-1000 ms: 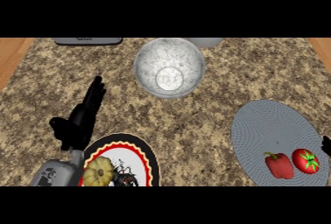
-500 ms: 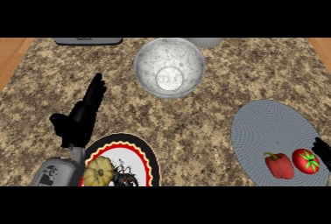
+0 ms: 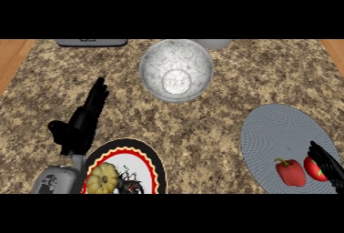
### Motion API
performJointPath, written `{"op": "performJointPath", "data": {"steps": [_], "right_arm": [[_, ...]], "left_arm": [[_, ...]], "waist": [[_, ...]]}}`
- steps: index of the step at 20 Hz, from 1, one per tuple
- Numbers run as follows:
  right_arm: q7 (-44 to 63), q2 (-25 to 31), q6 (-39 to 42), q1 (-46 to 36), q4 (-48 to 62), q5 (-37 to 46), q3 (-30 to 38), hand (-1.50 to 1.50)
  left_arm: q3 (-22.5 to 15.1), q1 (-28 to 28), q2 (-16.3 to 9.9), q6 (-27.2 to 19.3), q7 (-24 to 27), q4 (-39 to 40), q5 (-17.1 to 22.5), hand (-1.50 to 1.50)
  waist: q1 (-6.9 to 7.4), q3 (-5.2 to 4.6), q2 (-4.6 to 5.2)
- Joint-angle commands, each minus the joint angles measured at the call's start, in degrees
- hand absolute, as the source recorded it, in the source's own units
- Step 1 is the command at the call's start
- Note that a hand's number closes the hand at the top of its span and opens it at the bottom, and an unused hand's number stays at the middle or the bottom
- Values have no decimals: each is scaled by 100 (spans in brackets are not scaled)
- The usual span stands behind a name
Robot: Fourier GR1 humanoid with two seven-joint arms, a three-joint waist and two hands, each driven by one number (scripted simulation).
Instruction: Pick the bell pepper from the placemat and place it in the bowl
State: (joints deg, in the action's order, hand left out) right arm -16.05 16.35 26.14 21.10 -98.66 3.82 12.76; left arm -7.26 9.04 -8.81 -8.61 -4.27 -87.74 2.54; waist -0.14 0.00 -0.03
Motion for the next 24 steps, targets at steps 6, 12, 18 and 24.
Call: {"op": "performJointPath", "data": {"steps": [6,12,18,24], "right_arm": [[-446,-361,-565,-408,787,1006,-97,-150],[-420,-80,-789,-854,1280,1503,57,-150],[-574,-422,-899,-1047,1608,1790,-336,-150],[-1824,-235,-1565,-800,1863,2948,-937,150]], "left_arm": [[215,-107,-50,302,-295,-455,25,0],[45,51,333,19,-160,-92,-378,0],[166,-29,254,279,-103,-92,-327,0],[39,-257,391,108,-486,-671,-343,0]], "waist": [[14,1,-2],[4,0,2],[11,0,2],[29,2,-7]]}}
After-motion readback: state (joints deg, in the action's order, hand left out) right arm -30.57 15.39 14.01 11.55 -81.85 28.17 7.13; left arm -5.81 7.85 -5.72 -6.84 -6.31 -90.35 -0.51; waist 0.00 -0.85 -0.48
